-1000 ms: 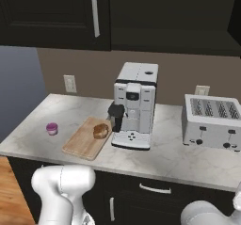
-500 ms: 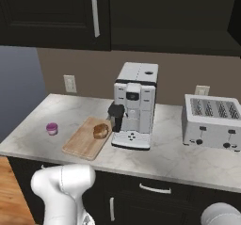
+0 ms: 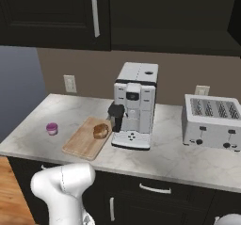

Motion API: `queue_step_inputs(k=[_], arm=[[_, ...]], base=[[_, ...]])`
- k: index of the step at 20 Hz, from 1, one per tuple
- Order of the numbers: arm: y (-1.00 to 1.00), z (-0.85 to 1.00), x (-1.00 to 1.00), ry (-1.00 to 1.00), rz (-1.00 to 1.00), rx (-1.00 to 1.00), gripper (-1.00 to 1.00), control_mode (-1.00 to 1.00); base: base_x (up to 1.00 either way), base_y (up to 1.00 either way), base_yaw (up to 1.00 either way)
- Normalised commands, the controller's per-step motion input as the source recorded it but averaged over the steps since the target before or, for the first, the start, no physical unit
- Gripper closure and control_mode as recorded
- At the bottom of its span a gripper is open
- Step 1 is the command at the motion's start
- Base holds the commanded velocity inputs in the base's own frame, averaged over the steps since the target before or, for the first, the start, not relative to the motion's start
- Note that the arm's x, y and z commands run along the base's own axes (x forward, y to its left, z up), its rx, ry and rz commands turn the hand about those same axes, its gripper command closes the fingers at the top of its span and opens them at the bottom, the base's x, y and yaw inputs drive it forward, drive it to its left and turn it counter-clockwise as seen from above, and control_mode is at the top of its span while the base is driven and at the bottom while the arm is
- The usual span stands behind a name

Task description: Pick the bread, place it on the cutting board, pick the jam, place it on the counter, and close the cabinet.

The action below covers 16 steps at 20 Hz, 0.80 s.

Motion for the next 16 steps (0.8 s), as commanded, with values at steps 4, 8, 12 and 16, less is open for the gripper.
queue_step_inputs(k=[4,8,12,16], arm=[[0.0,0.0,0.0,-0.18,0.04,0.01,-1.0,-1.0],[0.0,0.04,0.0,-0.17,0.01,0.02,-1.0,-1.0],[0.0,0.04,0.0,-0.1,0.0,0.02,-1.0,-1.0],[0.0,0.0,-0.01,-0.09,0.0,0.0,-1.0,-1.0]], base=[[0.0,0.0,0.0],[0.0,0.0,0.0],[0.0,0.0,0.0],[0.0,0.0,0.0]])
